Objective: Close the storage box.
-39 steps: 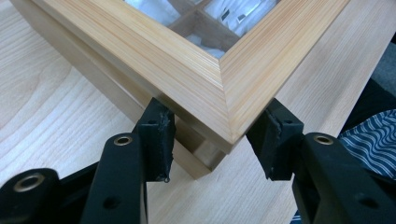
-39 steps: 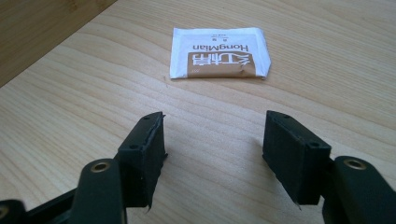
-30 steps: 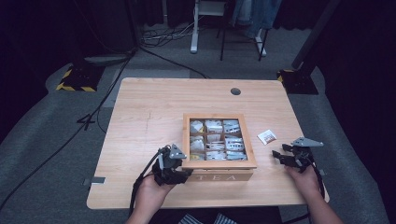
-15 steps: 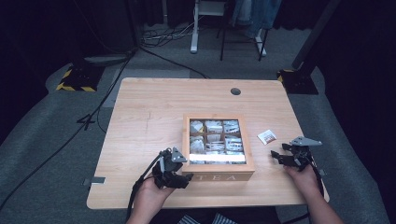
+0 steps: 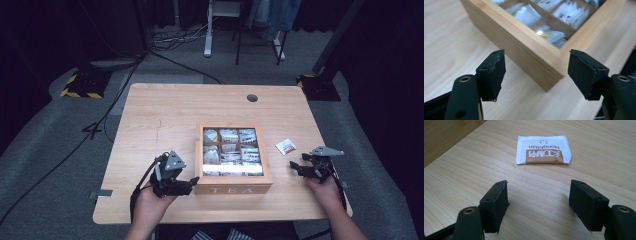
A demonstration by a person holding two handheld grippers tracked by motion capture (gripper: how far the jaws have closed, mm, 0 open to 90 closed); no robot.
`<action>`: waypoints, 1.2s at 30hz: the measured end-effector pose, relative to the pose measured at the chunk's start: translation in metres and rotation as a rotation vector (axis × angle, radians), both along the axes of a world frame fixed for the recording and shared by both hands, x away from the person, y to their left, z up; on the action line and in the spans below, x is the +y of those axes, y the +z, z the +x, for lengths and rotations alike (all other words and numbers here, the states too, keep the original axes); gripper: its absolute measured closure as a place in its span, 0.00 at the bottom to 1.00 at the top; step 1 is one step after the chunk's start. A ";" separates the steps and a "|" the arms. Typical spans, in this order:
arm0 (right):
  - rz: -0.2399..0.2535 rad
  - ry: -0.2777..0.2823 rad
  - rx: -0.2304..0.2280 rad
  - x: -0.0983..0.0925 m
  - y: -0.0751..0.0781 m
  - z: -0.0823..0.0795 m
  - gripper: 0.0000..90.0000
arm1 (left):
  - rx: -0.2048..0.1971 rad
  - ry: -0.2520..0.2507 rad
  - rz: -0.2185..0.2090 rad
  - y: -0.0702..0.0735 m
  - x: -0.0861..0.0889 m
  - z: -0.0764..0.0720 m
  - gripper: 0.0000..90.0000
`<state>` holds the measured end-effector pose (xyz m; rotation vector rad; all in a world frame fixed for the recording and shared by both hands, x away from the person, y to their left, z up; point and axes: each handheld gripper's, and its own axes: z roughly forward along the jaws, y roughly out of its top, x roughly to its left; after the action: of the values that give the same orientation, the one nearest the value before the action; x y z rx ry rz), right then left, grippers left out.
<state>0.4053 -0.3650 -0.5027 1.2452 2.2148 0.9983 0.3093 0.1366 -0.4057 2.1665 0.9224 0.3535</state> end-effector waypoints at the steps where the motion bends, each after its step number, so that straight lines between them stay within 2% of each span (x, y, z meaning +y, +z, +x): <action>1: 0.000 0.000 0.000 0.000 0.000 0.000 0.35 | 0.000 0.000 0.000 0.000 0.000 0.000 0.34; 2: 0.000 0.000 0.000 0.000 0.000 0.000 0.35 | -0.030 0.008 0.006 -0.001 0.006 0.001 0.33; 6: 0.000 0.000 0.000 0.000 0.000 0.000 0.35 | -0.038 0.036 0.020 -0.004 0.016 0.007 0.33; 8: 0.000 0.000 0.000 0.000 0.000 0.000 0.35 | -0.030 0.073 0.036 -0.008 0.025 0.012 0.33; 9: 0.000 0.001 0.000 0.000 0.000 0.000 0.35 | -0.003 0.101 0.026 -0.012 0.032 0.017 0.33; 10: 0.000 0.001 0.000 0.000 0.000 0.000 0.35 | -0.003 0.101 0.026 -0.012 0.032 0.017 0.33; 14: 0.000 0.001 0.000 0.000 0.000 0.000 0.35 | 0.018 0.148 0.028 -0.024 0.050 0.029 0.34; 15: -0.001 0.001 0.000 0.000 0.000 0.000 0.35 | 0.008 0.149 0.045 -0.026 0.053 0.031 0.35; 16: -0.001 0.001 0.000 0.000 0.000 0.000 0.35 | 0.008 0.149 0.045 -0.026 0.053 0.031 0.35; 17: -0.001 0.000 -0.001 0.000 0.000 0.000 0.35 | -0.009 0.148 0.078 -0.031 0.058 0.035 0.35; 18: -0.001 0.000 -0.001 0.000 0.000 0.000 0.35 | -0.009 0.148 0.078 -0.031 0.058 0.035 0.35; 21: -0.001 -0.007 -0.003 0.001 0.000 -0.001 0.34 | 0.007 0.154 0.120 -0.042 0.064 0.041 0.35; 22: -0.002 -0.010 0.000 0.001 0.000 0.000 0.34 | 0.017 0.152 0.147 -0.047 0.065 0.044 0.35; 24: -0.001 -0.011 0.001 0.001 0.000 0.000 0.34 | 0.015 0.148 0.155 -0.052 0.065 0.045 0.35; 25: -0.001 -0.011 0.001 0.001 0.000 0.000 0.34 | 0.015 0.148 0.155 -0.052 0.065 0.045 0.36; 26: -0.001 -0.009 0.001 0.001 0.000 0.000 0.33 | 0.023 0.143 0.114 -0.057 0.067 0.047 0.36; 27: -0.001 -0.009 0.001 0.001 0.000 0.000 0.33 | 0.023 0.143 0.114 -0.057 0.067 0.047 0.36; 28: -0.001 -0.010 0.002 0.001 0.000 0.000 0.33 | 0.046 0.155 0.119 -0.062 0.069 0.051 0.36; 32: -0.001 -0.010 0.002 0.001 0.000 0.000 0.33 | 0.065 0.174 0.137 -0.068 0.070 0.054 0.36; 35: 0.000 -0.009 0.002 0.001 0.000 0.000 0.33 | 0.067 0.175 0.124 -0.071 0.072 0.055 0.36; 36: 0.000 -0.009 0.002 0.001 0.000 0.000 0.33 | 0.083 0.173 0.119 -0.074 0.074 0.056 0.36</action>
<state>0.4053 -0.3640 -0.5027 1.2556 2.2086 0.9933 0.3654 0.2105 -0.4793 2.2282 1.1663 0.4143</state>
